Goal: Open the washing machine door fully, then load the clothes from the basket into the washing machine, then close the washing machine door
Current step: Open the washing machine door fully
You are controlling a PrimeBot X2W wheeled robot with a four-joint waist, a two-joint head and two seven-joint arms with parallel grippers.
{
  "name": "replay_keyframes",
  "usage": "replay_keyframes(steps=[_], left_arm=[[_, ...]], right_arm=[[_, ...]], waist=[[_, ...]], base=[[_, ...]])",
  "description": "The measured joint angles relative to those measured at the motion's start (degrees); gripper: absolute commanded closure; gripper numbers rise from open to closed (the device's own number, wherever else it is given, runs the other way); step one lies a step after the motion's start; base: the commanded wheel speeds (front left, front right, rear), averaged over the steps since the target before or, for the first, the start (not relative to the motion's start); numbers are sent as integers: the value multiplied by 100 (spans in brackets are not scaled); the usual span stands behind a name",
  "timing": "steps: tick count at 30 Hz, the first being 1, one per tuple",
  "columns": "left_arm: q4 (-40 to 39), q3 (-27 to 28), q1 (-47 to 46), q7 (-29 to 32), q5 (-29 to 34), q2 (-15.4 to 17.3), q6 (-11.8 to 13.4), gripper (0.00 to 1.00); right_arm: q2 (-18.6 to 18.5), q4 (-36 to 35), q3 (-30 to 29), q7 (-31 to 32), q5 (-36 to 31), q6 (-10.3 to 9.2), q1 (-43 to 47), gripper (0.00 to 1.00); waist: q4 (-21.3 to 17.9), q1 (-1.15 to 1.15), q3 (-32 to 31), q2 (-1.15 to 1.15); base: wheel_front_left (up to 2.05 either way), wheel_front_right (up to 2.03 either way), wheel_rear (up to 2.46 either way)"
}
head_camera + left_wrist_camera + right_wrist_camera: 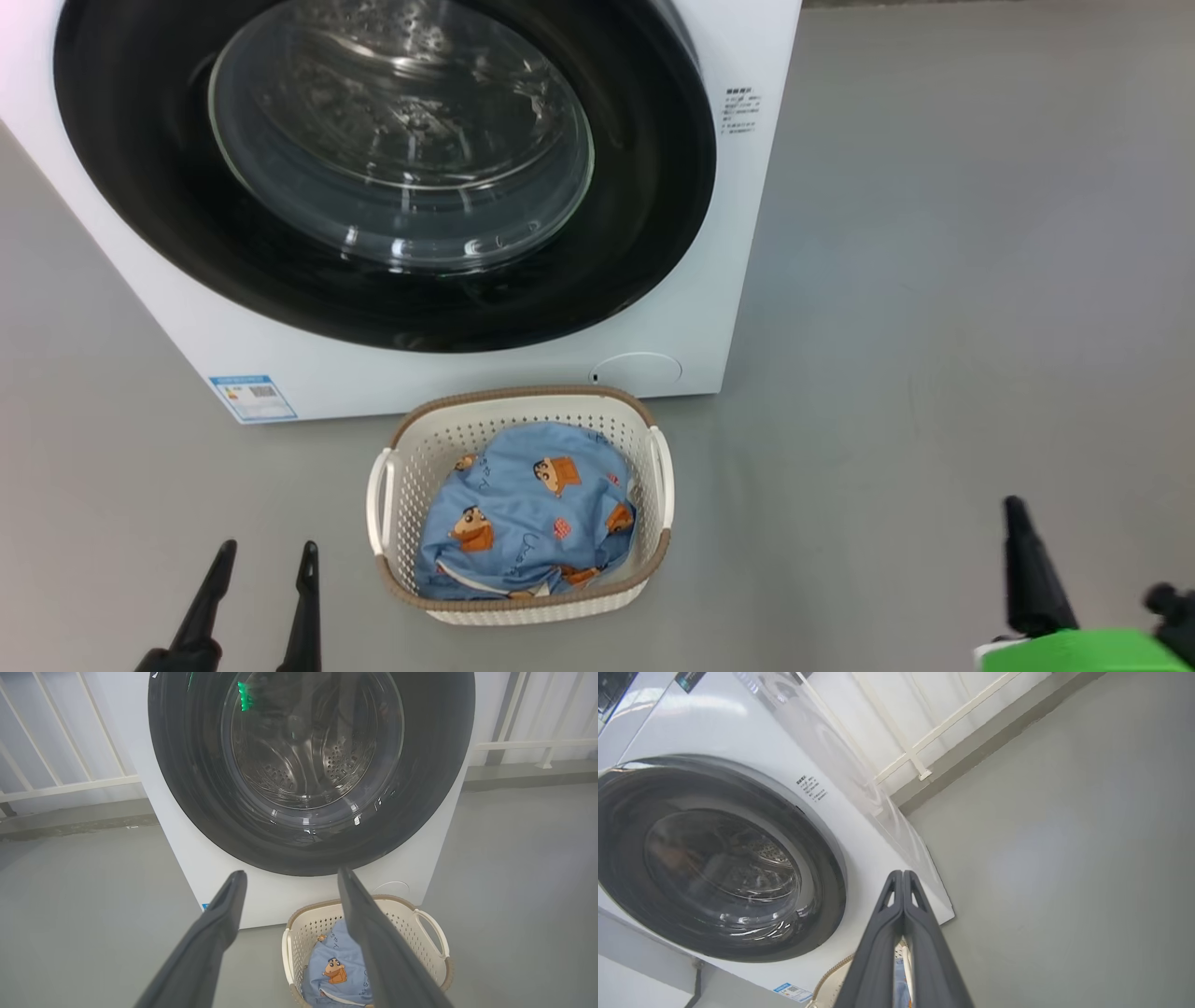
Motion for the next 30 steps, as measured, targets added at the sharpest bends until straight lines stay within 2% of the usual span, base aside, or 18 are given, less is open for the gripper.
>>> replay_keyframes(steps=[3,11,12,17,21,30], left_arm=[[-19,4,-2,0,-58,0,-2,0],[-93,7,-57,0,-119,-1,-11,0],[-104,10,-104,0,-174,-3,-13,0],[-131,15,-174,0,-180,-4,-67,0],[-152,31,-336,0,-190,-13,-125,0],[-248,140,-531,0,-188,-18,-220,0]], right_arm=[[8,168,-225,-1,1042,0,-152,100],[-4,809,-472,-2,2950,-1,-737,100],[-121,954,-427,-2,3501,-1,-909,100],[-620,1049,-447,218,4658,-1,-1430,100],[-880,1054,-642,489,5246,-1,-1822,100],[-1168,932,-1023,1257,5794,-1,-2574,100]], waist=[[17,0,89,0],[123,0,370,0],[159,0,468,0],[247,0,769,0],[325,0,1049,0],[491,0,1651,0]], base=[[0,0,0],[0,0,0],[0,0,0],[0,0,0],[0,0,0],[0,0,0]])
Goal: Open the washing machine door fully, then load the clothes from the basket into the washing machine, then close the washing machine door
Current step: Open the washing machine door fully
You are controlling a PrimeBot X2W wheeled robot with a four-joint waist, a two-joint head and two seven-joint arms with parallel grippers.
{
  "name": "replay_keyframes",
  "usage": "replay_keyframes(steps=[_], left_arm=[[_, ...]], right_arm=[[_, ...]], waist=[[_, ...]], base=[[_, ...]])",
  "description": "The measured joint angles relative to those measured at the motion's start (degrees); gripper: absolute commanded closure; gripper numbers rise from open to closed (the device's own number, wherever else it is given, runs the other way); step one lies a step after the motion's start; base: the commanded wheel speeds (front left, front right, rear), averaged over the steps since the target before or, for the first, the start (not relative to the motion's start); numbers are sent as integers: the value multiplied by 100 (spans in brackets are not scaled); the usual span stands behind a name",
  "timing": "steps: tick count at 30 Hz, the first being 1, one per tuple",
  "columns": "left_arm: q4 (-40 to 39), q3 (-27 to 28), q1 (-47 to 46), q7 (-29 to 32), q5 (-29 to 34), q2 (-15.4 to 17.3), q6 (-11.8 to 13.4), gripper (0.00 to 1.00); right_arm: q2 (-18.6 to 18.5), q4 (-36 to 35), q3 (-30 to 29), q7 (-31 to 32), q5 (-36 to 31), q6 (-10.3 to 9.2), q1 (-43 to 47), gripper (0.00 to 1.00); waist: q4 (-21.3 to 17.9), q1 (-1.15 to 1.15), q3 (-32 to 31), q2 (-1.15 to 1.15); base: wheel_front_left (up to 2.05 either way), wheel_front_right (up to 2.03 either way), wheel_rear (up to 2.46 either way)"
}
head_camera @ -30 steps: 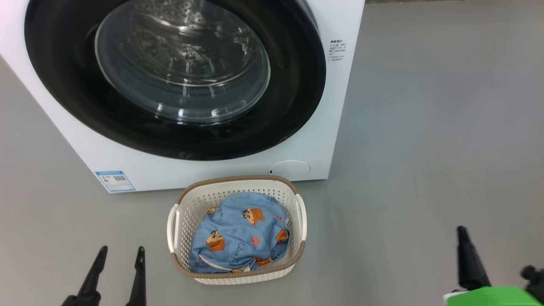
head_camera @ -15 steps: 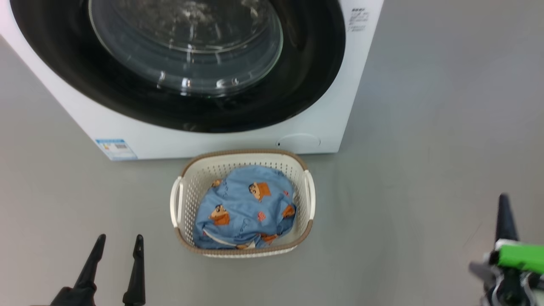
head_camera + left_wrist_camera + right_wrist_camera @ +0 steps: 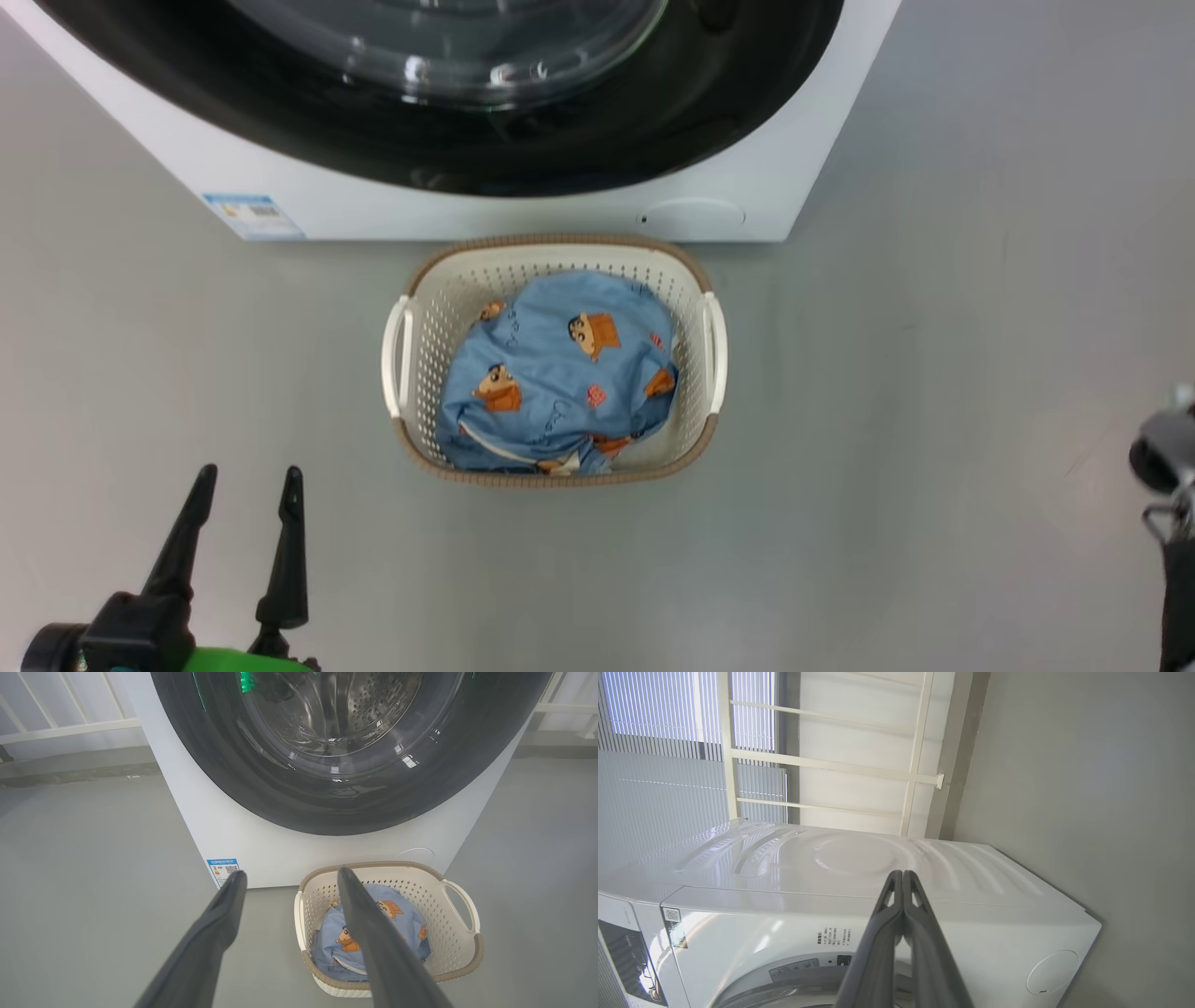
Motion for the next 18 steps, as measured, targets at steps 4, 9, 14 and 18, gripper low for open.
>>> replay_keyframes(steps=[4,9,14,18], left_arm=[[-56,-11,-107,0,-1,-1,-36,0],[-64,-22,-216,0,-22,-4,-42,0],[-53,-19,-212,0,-62,-7,-42,0],[-53,-34,-194,0,-64,-8,-42,0]], right_arm=[[-37,-124,-100,385,65,0,-381,100],[-125,-145,-246,694,80,0,-774,100],[-193,-124,-247,886,-26,0,-1239,100],[-218,-81,-141,1042,-183,0,-1639,100]], waist=[[37,0,252,0],[122,0,509,0],[238,0,692,0],[296,0,838,0]], base=[[0,0,0],[0,0,0],[0,0,0],[0,0,0]])
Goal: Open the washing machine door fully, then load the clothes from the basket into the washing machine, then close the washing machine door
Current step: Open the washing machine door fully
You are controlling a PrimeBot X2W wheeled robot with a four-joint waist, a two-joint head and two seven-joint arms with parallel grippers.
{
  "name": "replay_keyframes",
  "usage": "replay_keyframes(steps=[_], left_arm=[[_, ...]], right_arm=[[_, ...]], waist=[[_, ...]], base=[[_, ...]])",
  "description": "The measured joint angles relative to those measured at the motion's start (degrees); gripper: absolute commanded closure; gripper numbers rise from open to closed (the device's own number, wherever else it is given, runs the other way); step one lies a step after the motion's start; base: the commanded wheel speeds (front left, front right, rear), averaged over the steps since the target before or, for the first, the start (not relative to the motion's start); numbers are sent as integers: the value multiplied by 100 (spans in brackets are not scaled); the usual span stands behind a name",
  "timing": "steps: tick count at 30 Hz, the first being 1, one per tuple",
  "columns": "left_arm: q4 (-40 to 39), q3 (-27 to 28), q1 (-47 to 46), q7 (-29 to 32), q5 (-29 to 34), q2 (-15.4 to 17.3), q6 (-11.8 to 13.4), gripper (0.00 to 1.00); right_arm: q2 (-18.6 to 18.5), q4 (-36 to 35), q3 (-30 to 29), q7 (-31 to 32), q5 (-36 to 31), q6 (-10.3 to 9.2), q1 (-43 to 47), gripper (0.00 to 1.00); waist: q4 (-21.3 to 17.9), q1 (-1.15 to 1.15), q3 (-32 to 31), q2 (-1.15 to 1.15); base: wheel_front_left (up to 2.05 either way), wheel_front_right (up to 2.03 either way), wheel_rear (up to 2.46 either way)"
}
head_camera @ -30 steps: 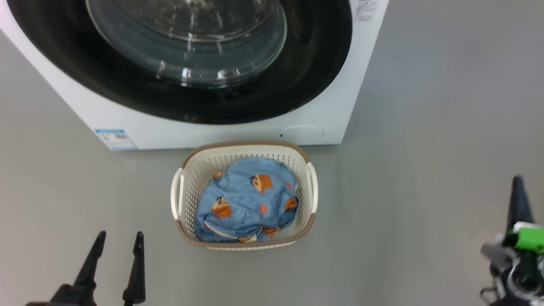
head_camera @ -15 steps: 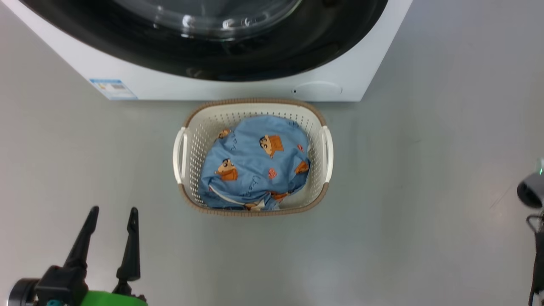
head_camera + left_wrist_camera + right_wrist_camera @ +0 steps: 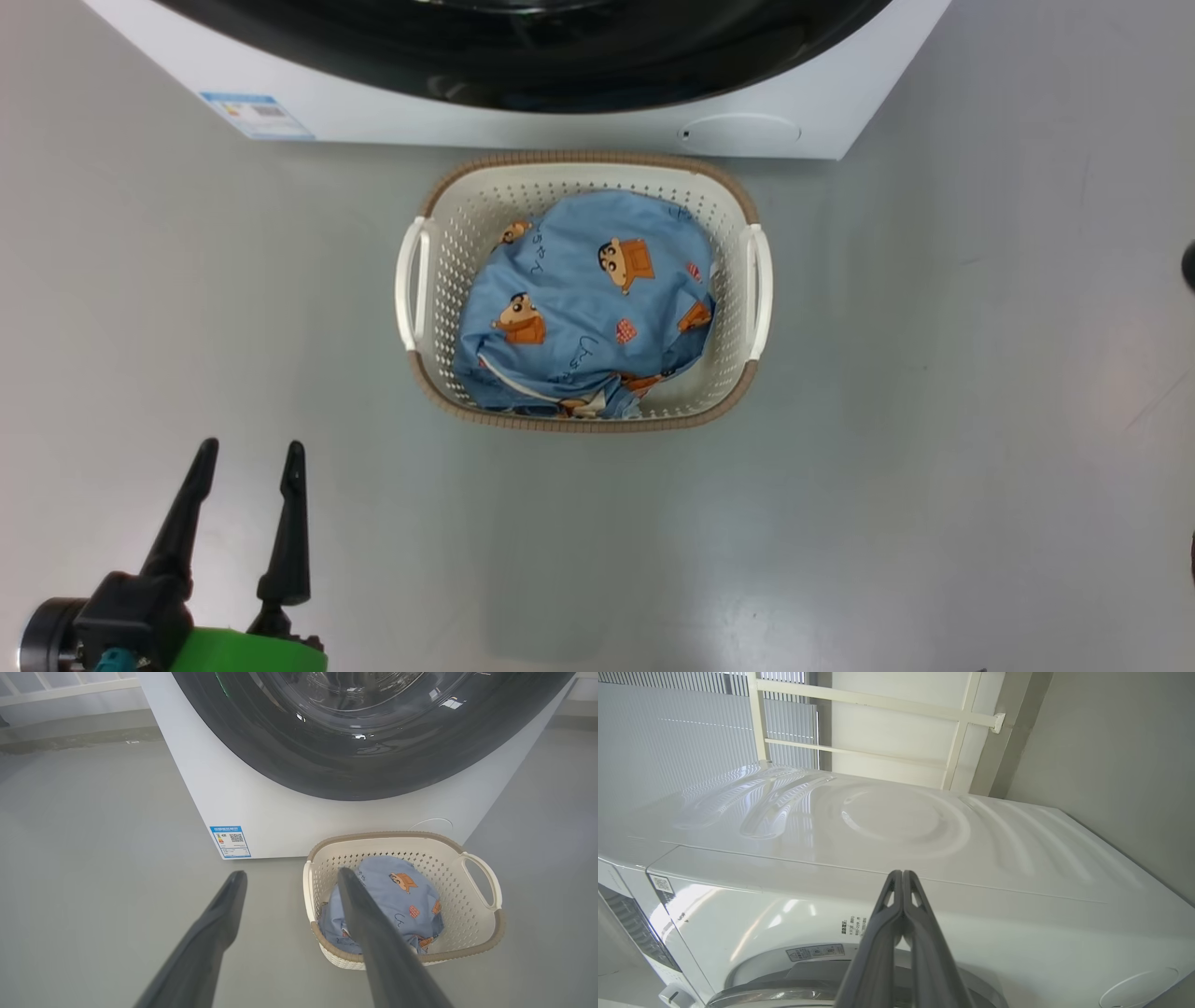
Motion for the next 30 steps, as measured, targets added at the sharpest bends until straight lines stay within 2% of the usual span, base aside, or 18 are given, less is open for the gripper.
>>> replay_keyframes(steps=[14,30], left_arm=[[-1,-2,-9,-1,-41,-12,-1,0],[40,0,-179,0,-41,-16,-1,0]], right_arm=[[-88,156,526,254,-235,0,-1226,100],[215,703,1101,659,-269,0,-1919,100]], waist=[[130,0,403,0],[175,0,560,0]], base=[[0,0,0],[0,0,0]])
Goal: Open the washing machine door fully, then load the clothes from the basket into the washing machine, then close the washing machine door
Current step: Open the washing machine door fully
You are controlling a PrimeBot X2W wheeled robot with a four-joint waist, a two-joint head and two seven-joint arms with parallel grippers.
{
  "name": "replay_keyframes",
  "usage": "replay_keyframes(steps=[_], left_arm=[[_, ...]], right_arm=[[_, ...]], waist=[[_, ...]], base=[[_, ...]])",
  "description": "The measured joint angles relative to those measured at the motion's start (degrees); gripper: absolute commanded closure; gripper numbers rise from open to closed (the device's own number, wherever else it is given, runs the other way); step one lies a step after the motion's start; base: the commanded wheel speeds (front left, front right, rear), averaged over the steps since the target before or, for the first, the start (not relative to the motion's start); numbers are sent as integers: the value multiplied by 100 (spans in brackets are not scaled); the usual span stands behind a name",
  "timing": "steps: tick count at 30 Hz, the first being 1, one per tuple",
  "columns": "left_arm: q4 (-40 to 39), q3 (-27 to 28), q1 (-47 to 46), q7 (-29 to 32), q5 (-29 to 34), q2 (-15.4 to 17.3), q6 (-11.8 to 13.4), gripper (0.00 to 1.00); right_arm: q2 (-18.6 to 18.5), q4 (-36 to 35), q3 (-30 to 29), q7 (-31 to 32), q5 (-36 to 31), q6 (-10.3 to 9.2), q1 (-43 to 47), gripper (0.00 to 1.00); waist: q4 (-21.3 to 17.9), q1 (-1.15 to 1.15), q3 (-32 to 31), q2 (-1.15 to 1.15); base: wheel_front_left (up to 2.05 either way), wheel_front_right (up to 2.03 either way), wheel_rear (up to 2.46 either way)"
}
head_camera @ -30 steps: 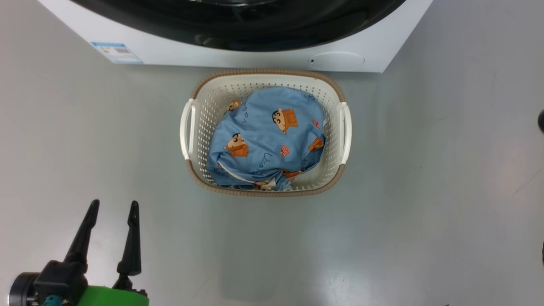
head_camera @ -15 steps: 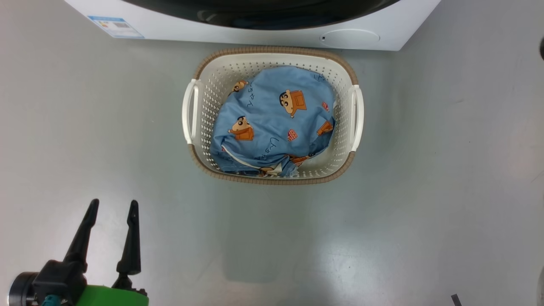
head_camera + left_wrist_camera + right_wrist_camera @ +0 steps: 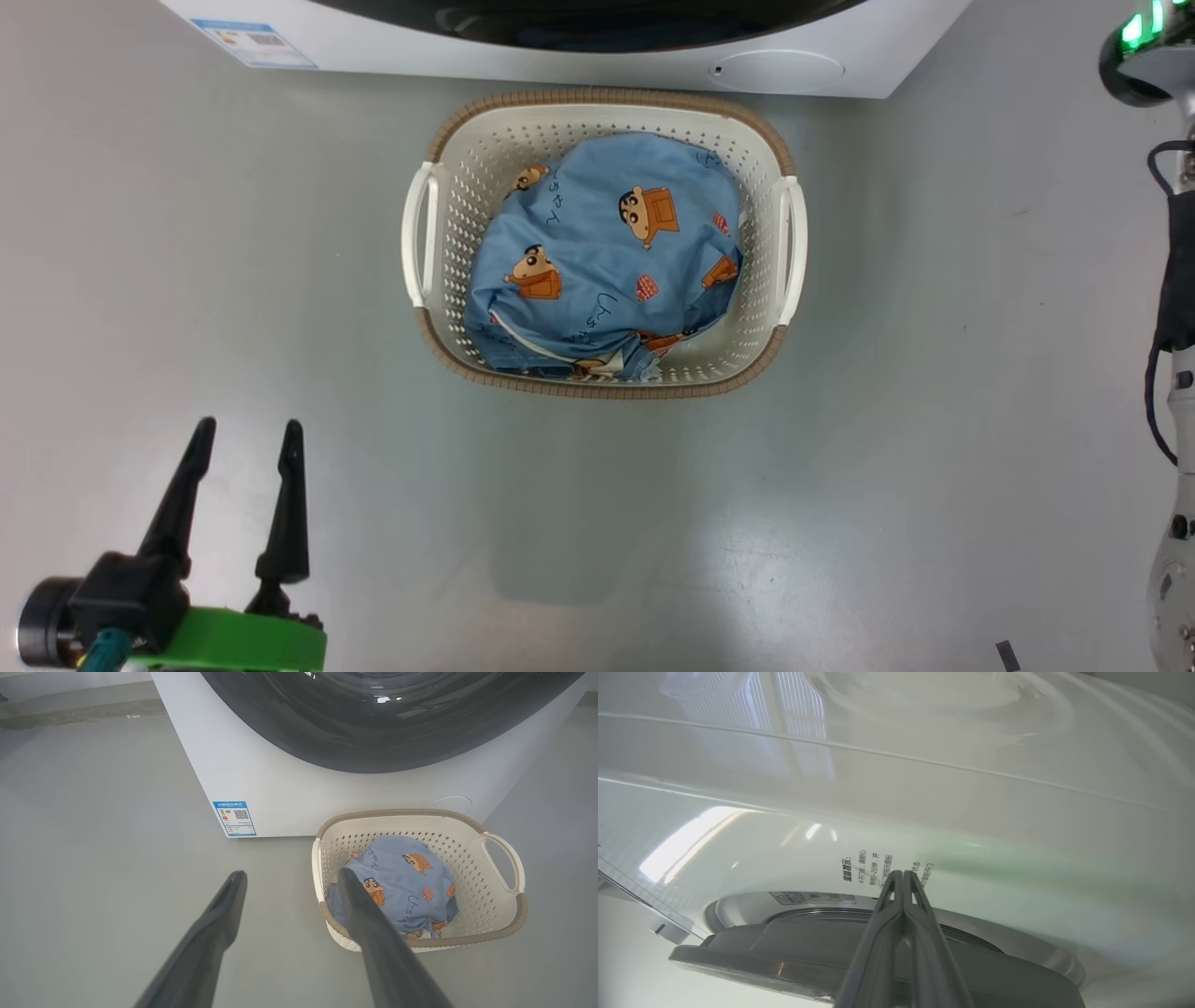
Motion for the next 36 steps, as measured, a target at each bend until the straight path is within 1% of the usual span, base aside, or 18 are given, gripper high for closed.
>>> replay_keyframes(steps=[13,28,36], left_arm=[[76,-4,-106,-1,-16,-3,0,0],[123,-68,-105,-1,-59,-4,1,0],[170,-147,-101,0,-58,-5,0,0]], right_arm=[[73,76,357,213,-59,0,-112,100],[-73,-83,695,439,-118,0,-481,100],[-165,-90,760,490,-116,0,-548,100]], waist=[[46,0,-28,0],[123,0,110,0],[154,0,101,0]], base=[[0,0,0],[0,0,0],[0,0,0]])
